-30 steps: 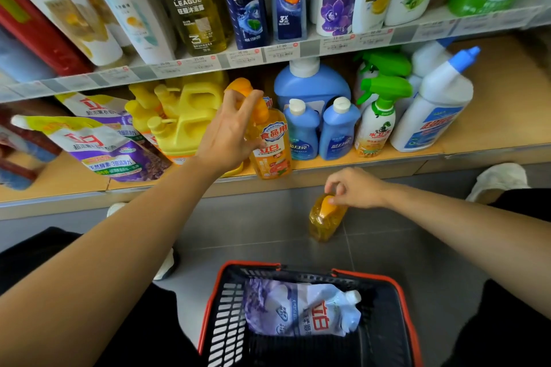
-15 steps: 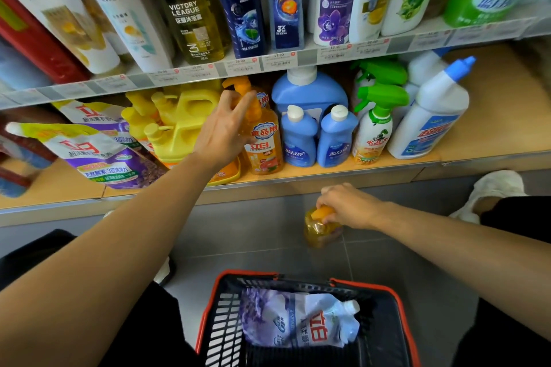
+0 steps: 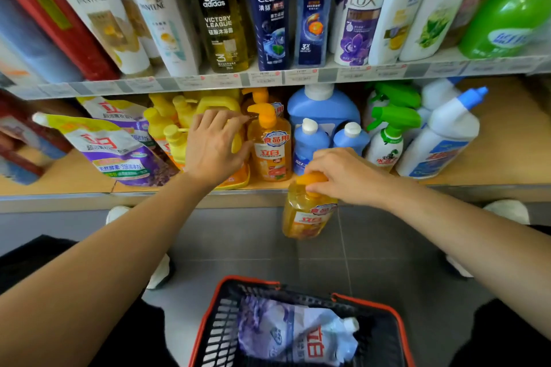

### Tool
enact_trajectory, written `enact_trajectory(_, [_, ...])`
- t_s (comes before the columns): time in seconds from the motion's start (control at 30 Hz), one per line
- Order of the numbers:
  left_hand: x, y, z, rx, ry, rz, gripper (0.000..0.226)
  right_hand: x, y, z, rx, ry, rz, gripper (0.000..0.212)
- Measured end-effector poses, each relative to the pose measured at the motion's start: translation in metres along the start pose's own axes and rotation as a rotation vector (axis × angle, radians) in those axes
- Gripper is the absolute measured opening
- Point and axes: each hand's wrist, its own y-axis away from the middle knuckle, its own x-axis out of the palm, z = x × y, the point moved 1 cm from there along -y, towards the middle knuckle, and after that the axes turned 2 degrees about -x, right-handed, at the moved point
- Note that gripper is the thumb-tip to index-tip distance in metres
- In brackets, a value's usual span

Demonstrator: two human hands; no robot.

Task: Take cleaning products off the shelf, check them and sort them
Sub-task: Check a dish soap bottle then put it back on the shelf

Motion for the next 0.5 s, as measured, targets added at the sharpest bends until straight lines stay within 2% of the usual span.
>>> enact_trajectory(0.03, [-0.002, 0.007, -0.004, 0.029, 0.058, -0.018, 0.039, -0.008, -0.005, 0.003, -0.008, -0.002, -0.037, 0.021])
enact_trajectory(0.1, [-0.003, 0.023, -0.018, 0.029, 0.250, 0.049, 0.039, -0.021, -0.018, 0.006, -0.024, -0.005, -0.122, 0.021])
enact_trajectory(0.17, [-0.002, 0.039, -0.032, -0.051, 0.429, 0.180, 0.053, -0.030, -0.031, 0.008, -0.033, -0.003, -0.189, 0.019])
enact_trajectory(0.27, [0.009, 0.053, -0.043, -0.196, 0.576, 0.320, 0.082, -0.037, -0.050, 0.010, -0.062, 0.013, -0.237, 0.020])
enact_trajectory(0.33, [0.015, 0.053, -0.044, -0.297, 0.627, 0.322, 0.092, -0.038, -0.062, 0.013, -0.079, 0.038, -0.244, 0.023])
enact_trajectory(0.5, [0.031, 0.048, -0.041, -0.463, 0.613, 0.238, 0.085, -0.037, -0.088, 0.016, -0.073, 0.062, -0.242, 0.031])
